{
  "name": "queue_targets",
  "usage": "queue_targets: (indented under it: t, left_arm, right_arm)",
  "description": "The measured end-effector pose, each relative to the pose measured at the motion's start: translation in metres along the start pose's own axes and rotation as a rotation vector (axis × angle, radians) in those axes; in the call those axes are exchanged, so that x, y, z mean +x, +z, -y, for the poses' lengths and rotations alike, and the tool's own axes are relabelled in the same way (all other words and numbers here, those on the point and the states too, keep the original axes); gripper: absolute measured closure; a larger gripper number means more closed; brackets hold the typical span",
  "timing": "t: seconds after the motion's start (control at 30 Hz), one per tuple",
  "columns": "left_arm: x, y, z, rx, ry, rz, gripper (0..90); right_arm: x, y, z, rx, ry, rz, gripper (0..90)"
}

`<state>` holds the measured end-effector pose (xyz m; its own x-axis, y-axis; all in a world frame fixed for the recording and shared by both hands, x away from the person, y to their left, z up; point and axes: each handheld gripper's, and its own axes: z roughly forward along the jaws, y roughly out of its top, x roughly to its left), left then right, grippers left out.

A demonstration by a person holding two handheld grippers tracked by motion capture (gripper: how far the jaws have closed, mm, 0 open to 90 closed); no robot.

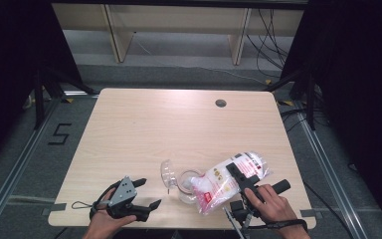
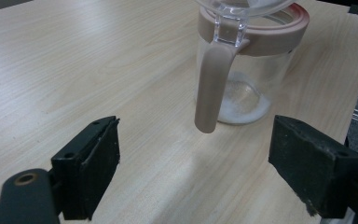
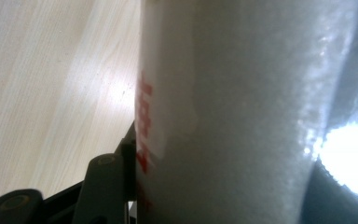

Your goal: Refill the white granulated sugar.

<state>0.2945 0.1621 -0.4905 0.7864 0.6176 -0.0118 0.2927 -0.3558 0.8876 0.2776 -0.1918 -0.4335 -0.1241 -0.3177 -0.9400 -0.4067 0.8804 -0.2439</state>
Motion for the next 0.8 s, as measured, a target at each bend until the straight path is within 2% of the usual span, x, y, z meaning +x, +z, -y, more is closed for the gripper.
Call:
queue_targets:
  t: [0.07,0.1,0.13,0.17,0.2,0.3,0.33,0.37,0.4,0.43,0.47,0.5,0.53,0.6,0.63,0.67,0.73,0.77,0.8]
  left_arm:
    - [-0.0005,-0.0001,-0.0001,0.0,0.001,-0.004,15.9]
    - [-0.0027,0.0,0.0005,0.0,-0.033,-0.007,15.9]
    - [-0.002,0.0,0.0003,0.0,-0.025,-0.006,15.9]
    - [0.0,0.0002,-0.0002,0.0,0.002,0.002,15.9]
    - [0.0004,0.0001,-0.0003,0.005,0.007,-0.004,15.9]
    - [-0.0006,0.0007,-0.0006,-0.004,-0.001,-0.003,15.9]
    - [-0.0008,0.0007,-0.0005,-0.001,-0.007,-0.008,15.9]
    - [-0.0009,0.0011,-0.0007,-0.004,-0.007,-0.004,15.9]
    - [-0.0005,0.0013,-0.001,-0.003,-0.002,-0.004,15.9]
    - [-0.0013,0.0018,-0.0008,-0.003,-0.014,-0.003,15.9]
    - [-0.003,0.002,-0.0007,0.001,-0.035,-0.01,15.9]
    - [-0.0029,0.0023,-0.0007,0.003,-0.032,-0.007,15.9]
    - [-0.0012,0.0026,-0.0011,0.001,-0.003,-0.002,15.9]
    - [-0.0018,0.0029,-0.0008,0.001,-0.004,-0.002,15.9]
    - [-0.0018,0.0031,-0.0006,-0.002,-0.002,-0.002,15.9]
    - [-0.0008,0.0018,-0.001,0.009,0.006,0.002,15.9]
    - [-0.0012,0.0017,-0.0011,0.003,-0.002,-0.007,15.9]
    - [-0.0031,0.0022,-0.0005,0.002,-0.037,-0.009,15.9]
    - [-0.0029,0.0023,-0.0005,0.001,-0.036,-0.009,15.9]
  right_arm:
    - [0.0003,0.0002,0.0014,-0.002,-0.012,0.006,50.2]
    - [0.0017,0.0,0.0018,0.004,0.005,0.002,50.2]
    - [0.0032,-0.0004,0.0017,0.015,0.029,-0.007,50.2]
    - [0.002,-0.0007,0.0024,0.022,0.009,-0.013,50.2]
    - [0.0013,-0.0003,0.0026,0.018,0.001,-0.01,50.2]
    - [-0.0007,0.0012,0.0034,-0.011,-0.033,0.013,50.3]
    - [0.0009,0.0007,0.0036,0.002,-0.011,0.003,50.3]
    - [-0.0001,0.0011,0.0037,-0.009,-0.024,0.011,50.4]
    - [0.0005,0.001,0.0038,-0.005,-0.016,0.009,50.4]
    - [0.0024,0.0013,0.0036,-0.005,0.008,0.006,50.4]
    - [0.0023,0.001,0.0034,-0.001,0.012,-0.002,50.4]
    - [0.0039,0.0002,0.0035,0.01,0.03,-0.007,50.4]
    - [0.0042,0.0,0.0036,0.011,0.032,-0.007,50.5]
    - [0.0042,0.0002,0.0038,0.006,0.027,-0.007,50.5]
    - [0.003,0.0001,0.0043,0.007,0.008,-0.008,50.5]
    - [0.0039,-0.0002,0.0045,0.017,0.014,-0.016,50.6]
    - [0.003,-0.0005,0.0045,0.018,-0.001,-0.012,50.6]
    - [0.0031,-0.0008,0.0047,0.02,0.002,-0.012,50.7]
    - [0.0032,-0.0009,0.0049,0.021,0.002,-0.011,50.7]
